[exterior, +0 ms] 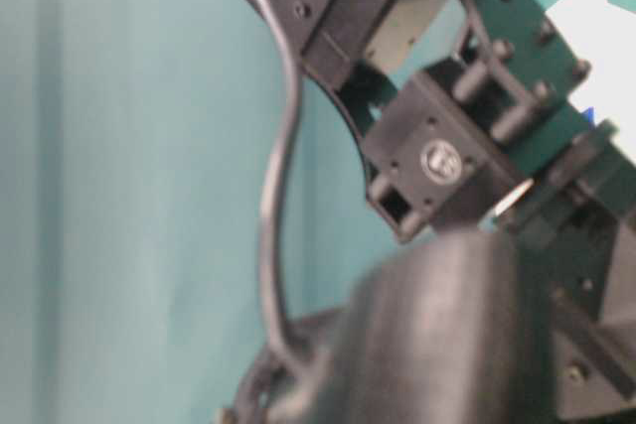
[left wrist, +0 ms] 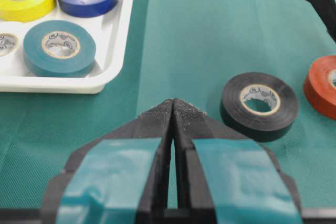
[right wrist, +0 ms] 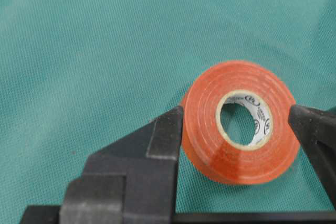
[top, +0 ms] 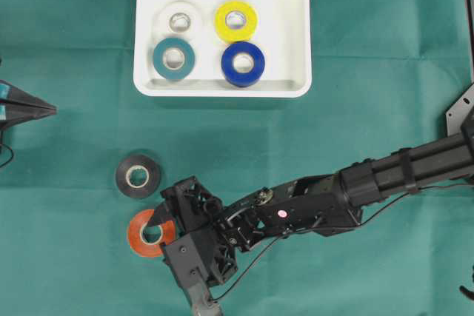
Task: Put the tape into the white case with the right arm.
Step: 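Move the right gripper to the orange-red tape roll and grip it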
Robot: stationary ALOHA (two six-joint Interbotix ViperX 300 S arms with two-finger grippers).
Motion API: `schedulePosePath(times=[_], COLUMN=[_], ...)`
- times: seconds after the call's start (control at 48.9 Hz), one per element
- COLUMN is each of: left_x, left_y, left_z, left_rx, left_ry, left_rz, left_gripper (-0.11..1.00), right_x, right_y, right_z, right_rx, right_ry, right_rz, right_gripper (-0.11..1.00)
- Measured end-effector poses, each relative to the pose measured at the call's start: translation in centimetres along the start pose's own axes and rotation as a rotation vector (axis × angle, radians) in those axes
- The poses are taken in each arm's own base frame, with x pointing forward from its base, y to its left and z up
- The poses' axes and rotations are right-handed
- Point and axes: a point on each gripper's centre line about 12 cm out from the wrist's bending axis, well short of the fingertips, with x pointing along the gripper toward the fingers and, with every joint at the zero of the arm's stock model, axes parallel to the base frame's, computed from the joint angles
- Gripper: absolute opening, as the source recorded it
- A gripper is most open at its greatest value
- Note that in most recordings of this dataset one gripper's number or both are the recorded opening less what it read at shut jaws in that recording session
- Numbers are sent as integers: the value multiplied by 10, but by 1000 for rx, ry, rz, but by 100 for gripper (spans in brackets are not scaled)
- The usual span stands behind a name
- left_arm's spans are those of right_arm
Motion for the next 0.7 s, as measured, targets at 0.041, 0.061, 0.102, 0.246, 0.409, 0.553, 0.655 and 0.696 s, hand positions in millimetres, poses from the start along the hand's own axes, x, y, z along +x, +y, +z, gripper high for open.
schedulePosePath(times=[0.041,0.061,0.102,0.246,0.409,0.553,0.655,0.696], left_x=[0,0,0,0,0,0,0,0], left_y=[0,0,0,0,0,0,0,0], left_z=[0,1,1,0,0,0,0,0], left_rx=[0,2,2,2,0,0,0,0], left_ry=[3,-2,-2,3,0,2,2,0], left_rz=[0,0,0,0,0,0,-2,0], left_gripper=[0,0,0,0,0,0,0,0], right_x=[1,1,2,6,12,17,22,23], right_y=[0,0,0,0,0,-1,0,2], right_z=[0,0,0,-3,-9,-15,-17,-16], right_rx=[2,5,5,6,11,31,46,46], right_ry=[0,0,0,7,28,71,101,106], right_rz=[-1,-1,-1,0,-4,-23,-40,-41], right_gripper=[49,49,49,49,49,49,49,49])
